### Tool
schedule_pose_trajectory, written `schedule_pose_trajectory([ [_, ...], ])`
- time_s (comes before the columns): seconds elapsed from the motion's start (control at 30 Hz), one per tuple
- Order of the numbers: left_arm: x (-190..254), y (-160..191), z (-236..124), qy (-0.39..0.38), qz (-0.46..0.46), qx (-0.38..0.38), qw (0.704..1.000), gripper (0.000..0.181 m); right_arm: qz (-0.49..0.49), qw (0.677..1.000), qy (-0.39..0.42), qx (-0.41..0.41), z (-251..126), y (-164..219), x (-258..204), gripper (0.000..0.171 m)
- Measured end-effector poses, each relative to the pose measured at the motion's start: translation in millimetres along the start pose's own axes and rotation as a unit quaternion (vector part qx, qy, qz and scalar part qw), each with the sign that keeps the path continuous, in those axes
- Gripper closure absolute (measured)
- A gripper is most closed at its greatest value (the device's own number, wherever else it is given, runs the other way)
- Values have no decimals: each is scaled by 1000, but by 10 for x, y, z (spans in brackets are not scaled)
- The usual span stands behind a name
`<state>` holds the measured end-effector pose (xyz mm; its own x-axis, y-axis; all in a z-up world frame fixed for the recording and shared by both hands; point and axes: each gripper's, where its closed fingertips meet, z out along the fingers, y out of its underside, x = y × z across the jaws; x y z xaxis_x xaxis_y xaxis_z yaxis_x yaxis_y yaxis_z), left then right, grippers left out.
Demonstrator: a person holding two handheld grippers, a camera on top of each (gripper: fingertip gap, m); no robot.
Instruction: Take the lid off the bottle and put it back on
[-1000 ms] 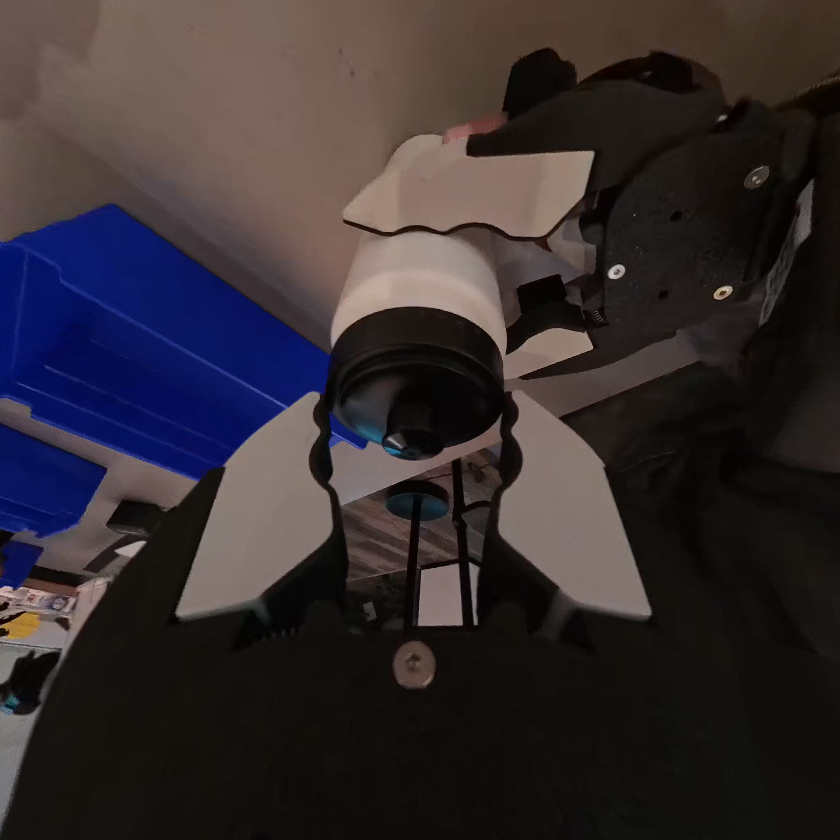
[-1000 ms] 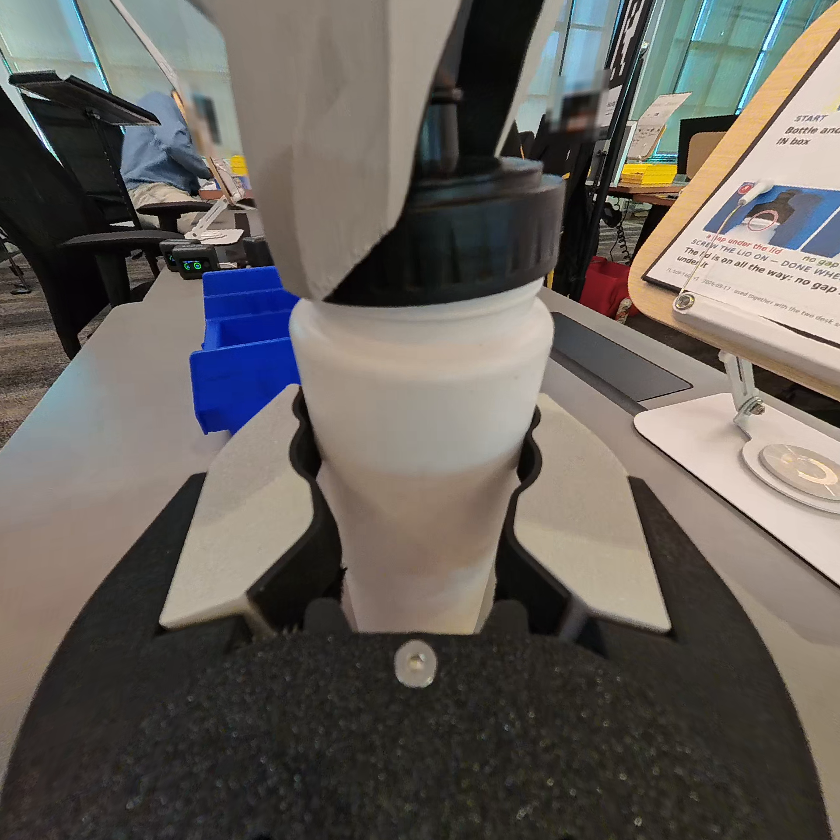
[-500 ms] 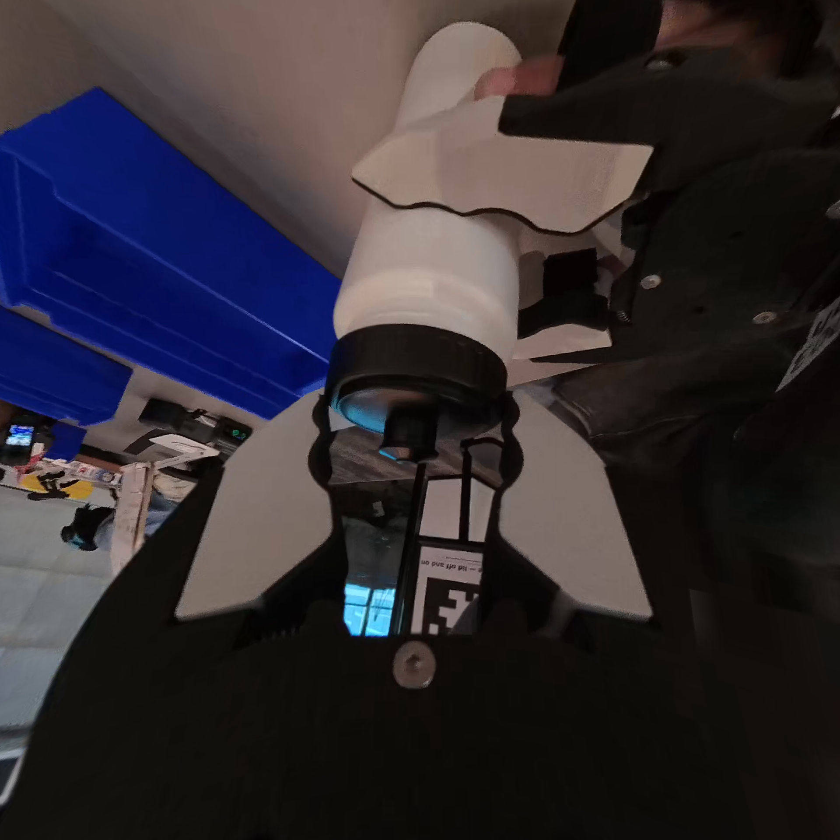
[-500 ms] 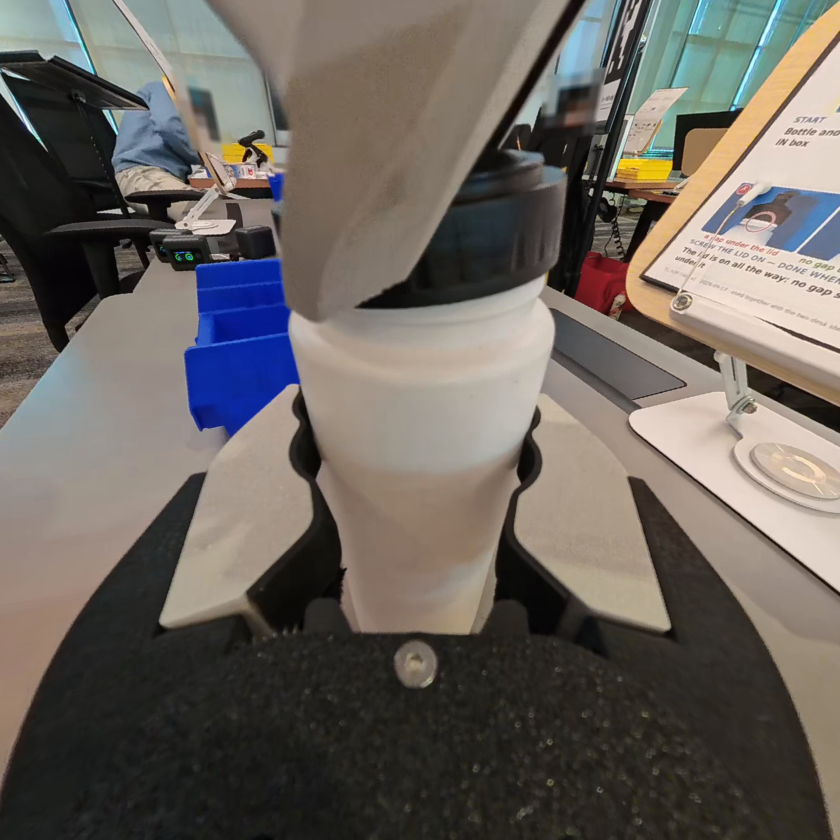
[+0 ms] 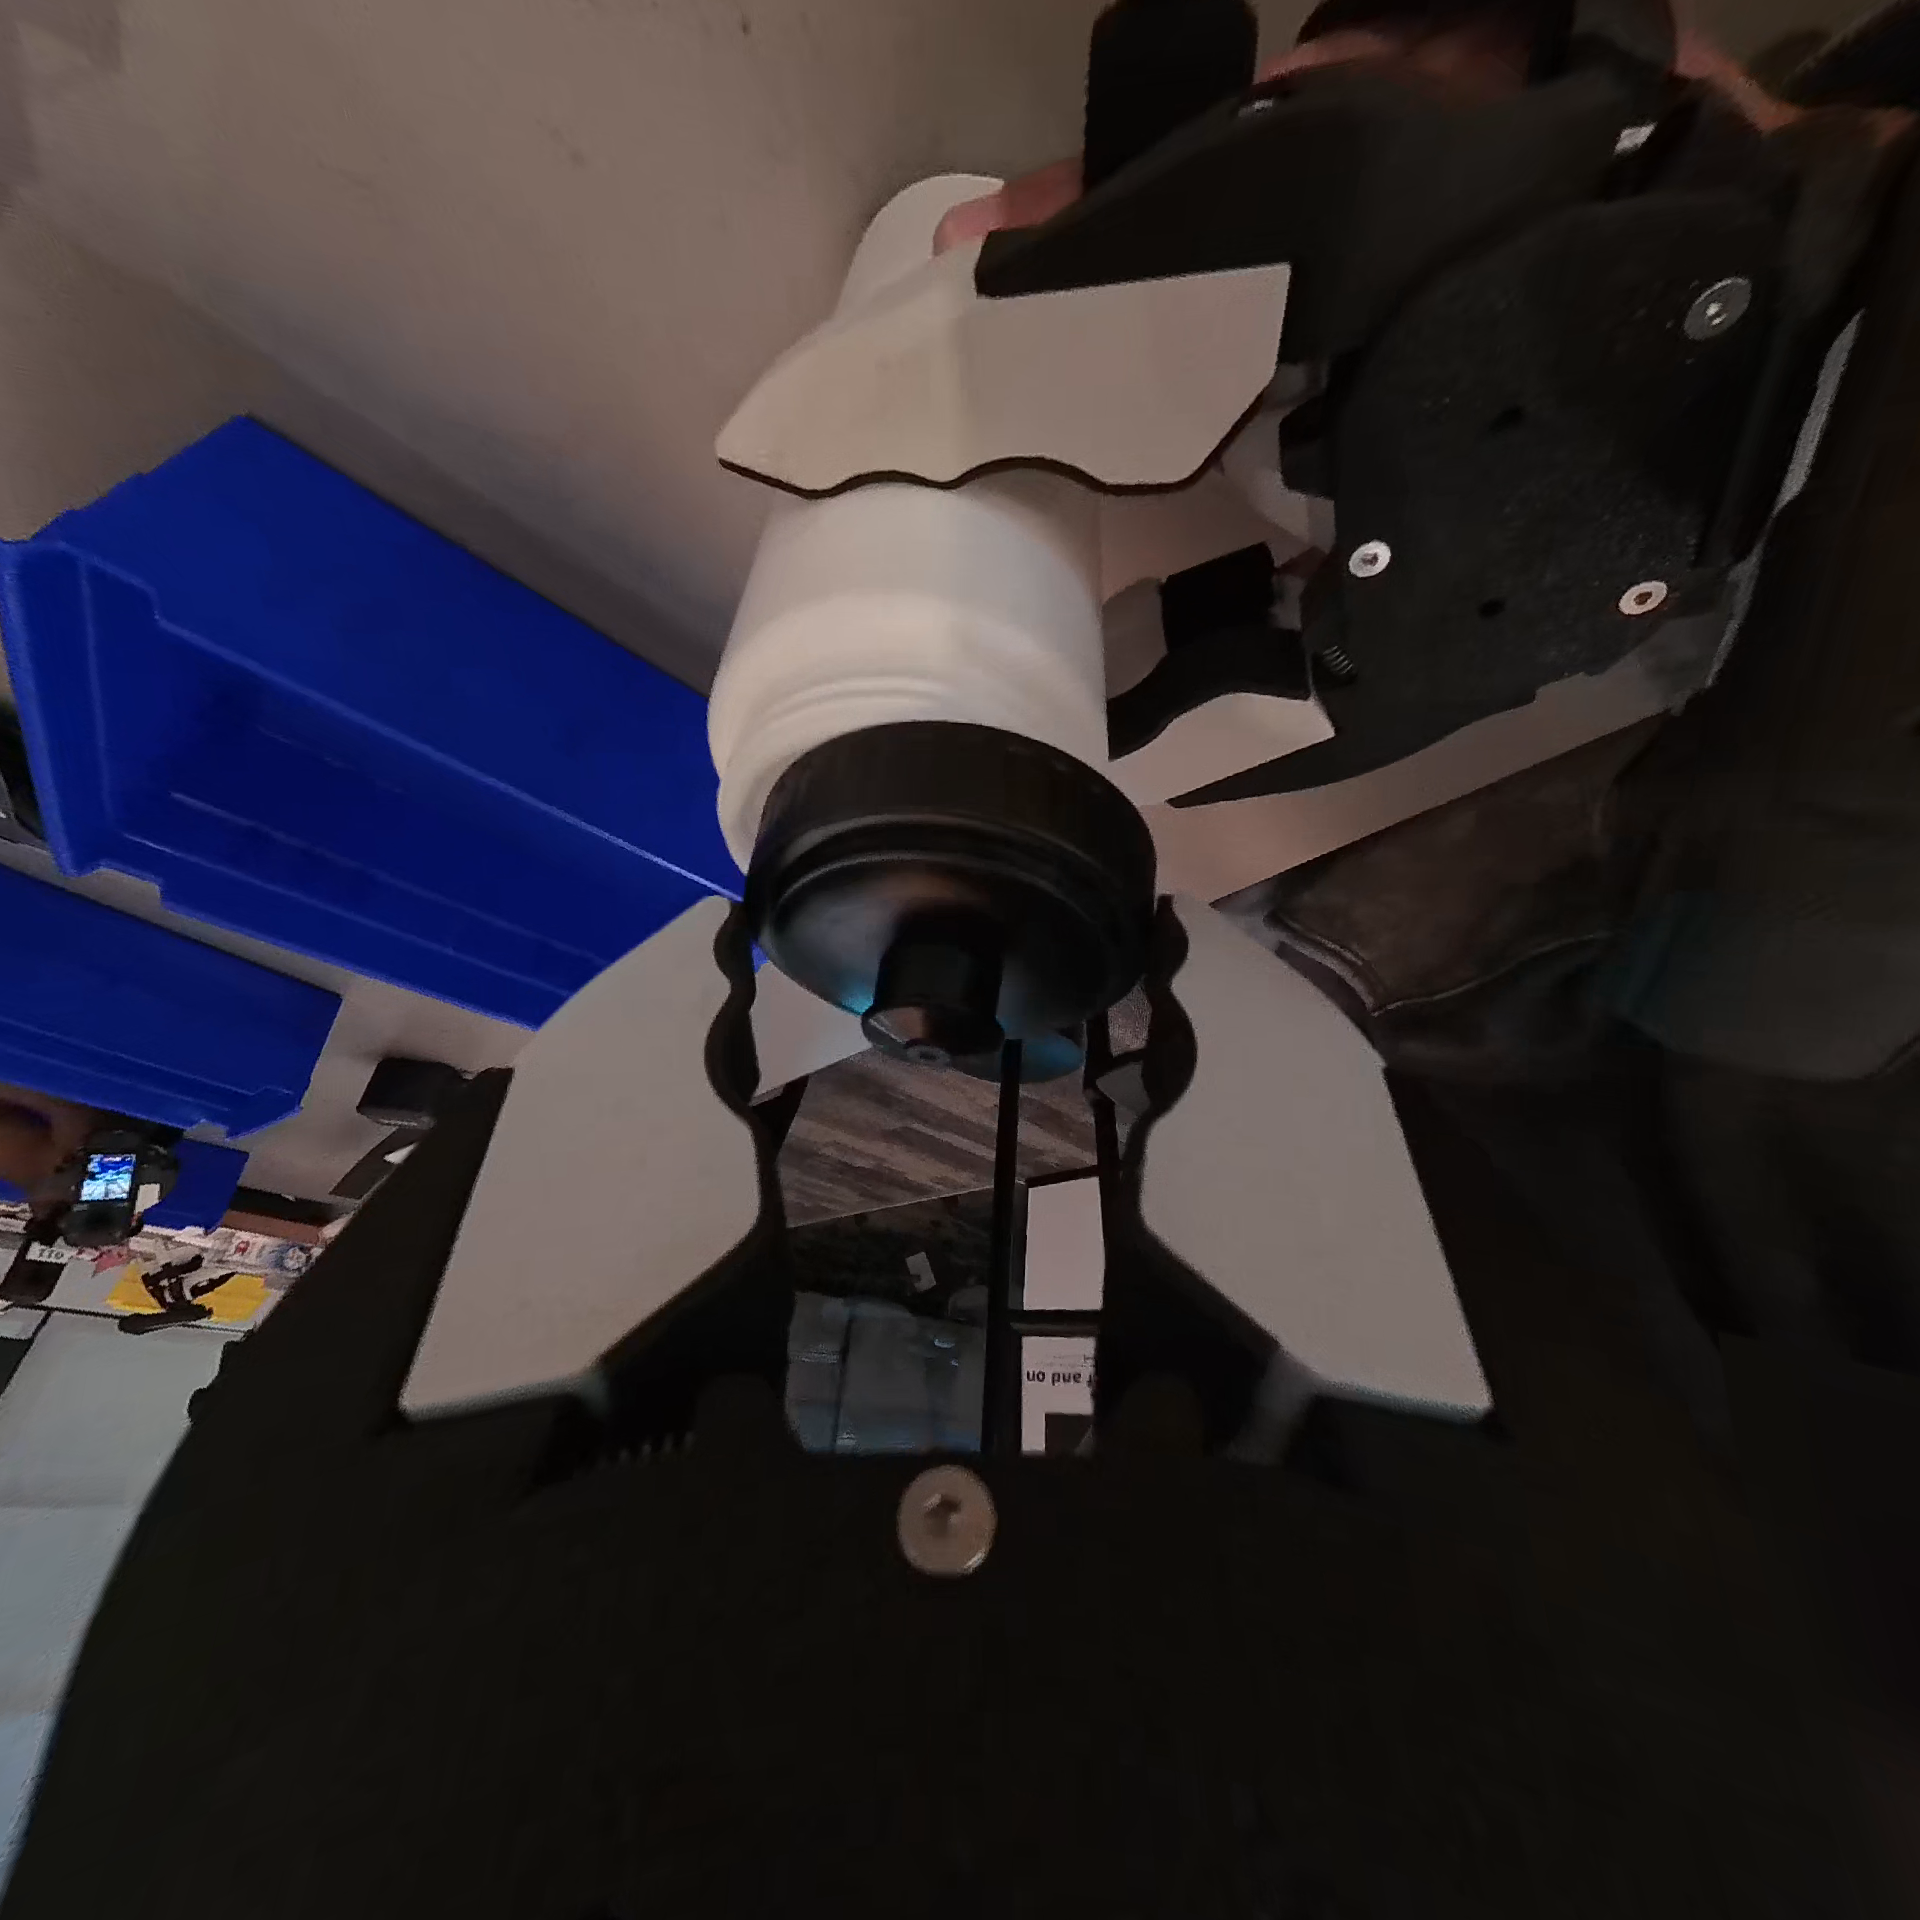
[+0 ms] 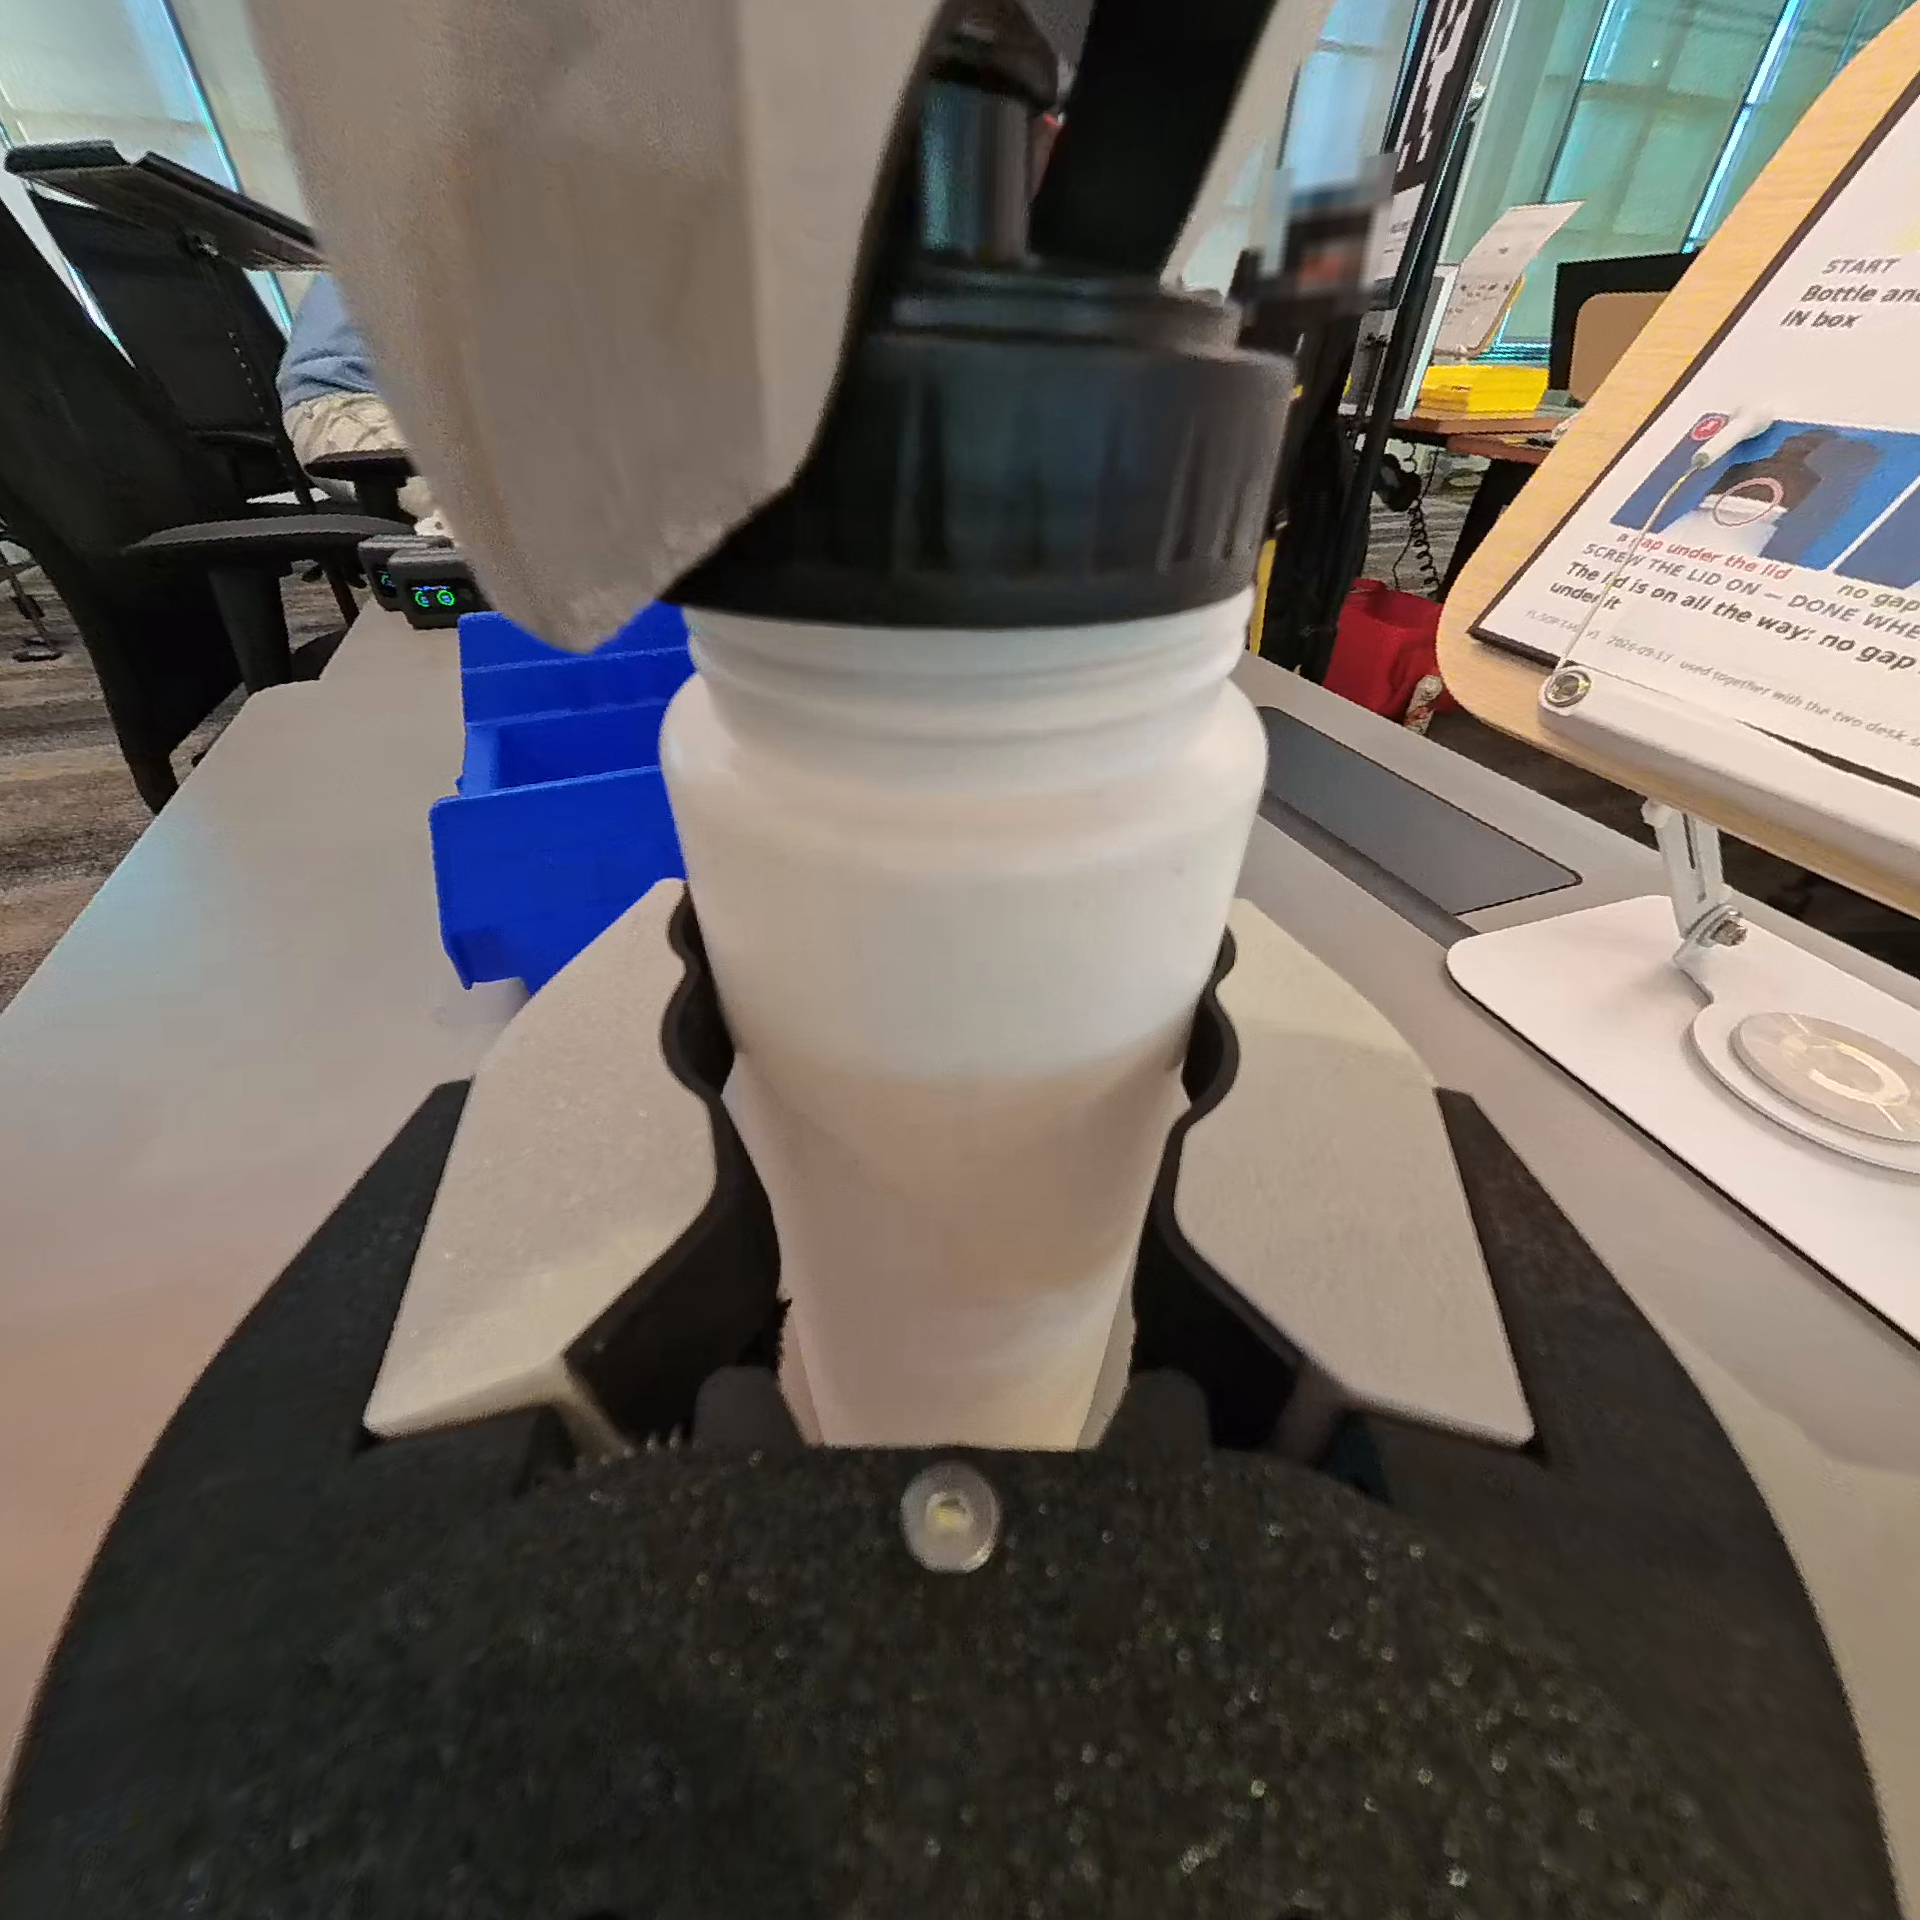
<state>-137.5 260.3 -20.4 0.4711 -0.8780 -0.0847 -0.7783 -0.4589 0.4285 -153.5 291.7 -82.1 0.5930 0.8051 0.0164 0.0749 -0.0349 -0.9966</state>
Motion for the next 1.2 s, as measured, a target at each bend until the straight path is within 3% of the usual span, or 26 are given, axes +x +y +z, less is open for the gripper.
schedule_pose_trajectory([
  [0.13,-155,22,14,-52,-13,-10,999,109,-1,1000,-2,0,1,-1,-10,84],
  [0.43,-94,-44,76,-10,-6,24,1000,107,0,1000,-4,1,0,-1,-10,84],
  [0.6,-104,-114,-101,11,24,117,993,97,0,1000,-5,2,-1,-2,-12,84],
  [0.77,-175,-150,-359,1,93,330,939,80,1,1000,-6,5,-5,-3,-9,84],
  [0.9,-194,-102,-229,32,101,461,881,82,2,1000,-7,5,-4,-4,-8,84],
  [1.0,-152,-126,-129,79,105,516,847,85,2,1000,-7,5,-2,-4,-8,84],
  [1.2,-143,-138,-51,90,123,529,835,92,2,1000,-7,6,-1,-4,-7,84],
])
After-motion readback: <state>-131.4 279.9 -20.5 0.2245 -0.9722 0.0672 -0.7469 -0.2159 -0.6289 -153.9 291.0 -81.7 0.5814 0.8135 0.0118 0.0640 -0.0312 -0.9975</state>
